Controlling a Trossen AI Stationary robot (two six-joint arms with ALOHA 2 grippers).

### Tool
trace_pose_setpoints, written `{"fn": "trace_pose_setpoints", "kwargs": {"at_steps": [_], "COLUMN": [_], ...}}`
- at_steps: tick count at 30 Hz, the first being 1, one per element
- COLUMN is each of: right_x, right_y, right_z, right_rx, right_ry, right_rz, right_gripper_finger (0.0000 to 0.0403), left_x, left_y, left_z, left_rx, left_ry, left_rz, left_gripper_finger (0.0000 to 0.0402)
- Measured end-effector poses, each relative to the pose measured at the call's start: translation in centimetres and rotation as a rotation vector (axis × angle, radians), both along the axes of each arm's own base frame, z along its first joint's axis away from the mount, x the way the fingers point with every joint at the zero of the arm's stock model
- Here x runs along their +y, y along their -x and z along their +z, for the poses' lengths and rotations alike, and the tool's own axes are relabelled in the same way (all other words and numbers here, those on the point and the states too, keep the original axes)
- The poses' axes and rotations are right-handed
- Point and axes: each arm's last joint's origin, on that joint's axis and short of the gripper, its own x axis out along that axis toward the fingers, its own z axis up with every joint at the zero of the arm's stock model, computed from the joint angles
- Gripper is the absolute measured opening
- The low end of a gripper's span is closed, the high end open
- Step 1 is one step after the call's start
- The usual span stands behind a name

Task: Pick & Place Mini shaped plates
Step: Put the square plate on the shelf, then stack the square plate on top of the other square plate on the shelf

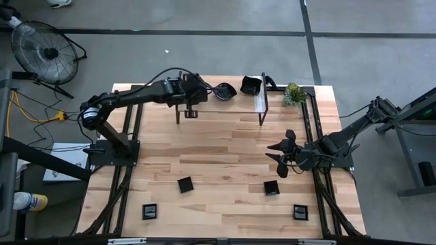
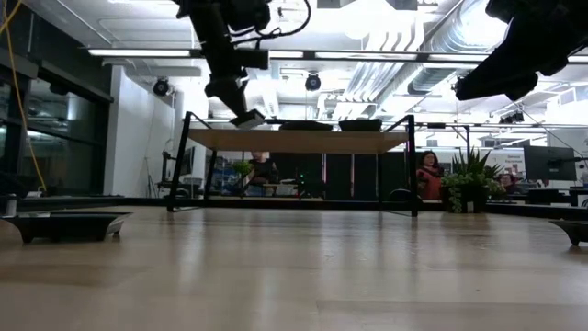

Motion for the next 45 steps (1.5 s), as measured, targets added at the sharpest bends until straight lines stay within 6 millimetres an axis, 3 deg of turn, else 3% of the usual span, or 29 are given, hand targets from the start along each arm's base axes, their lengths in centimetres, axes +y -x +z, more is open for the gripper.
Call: {"fn": "trace_pose_setpoints", "kwargs": {"at_steps": [8, 39, 45], "right_x": [0.0, 0.0, 0.0], "right_y": [0.0, 0.0, 0.0], "right_z": [0.0, 0.0, 0.0], "right_rx": [-0.002, 0.002, 0.003], "right_ry": [-0.004, -0.012, -0.014], "right_rz": [-0.003, 0.006, 0.009], "right_gripper_finger": [0.0134, 0.0134, 0.0134], "left_x": [0.2, 0.1, -0.1], "left_y": [-0.5, -0.3, 0.1], "left_z": [-0.9, -1.0, -1.2], "left_rx": [0.029, 0.064, 0.12], "left_ry": [0.017, 0.007, 0.03], "left_rz": [0.007, 0.008, -0.021], "left_gripper_finger": [0.0, 0.0034, 0.0069]}}
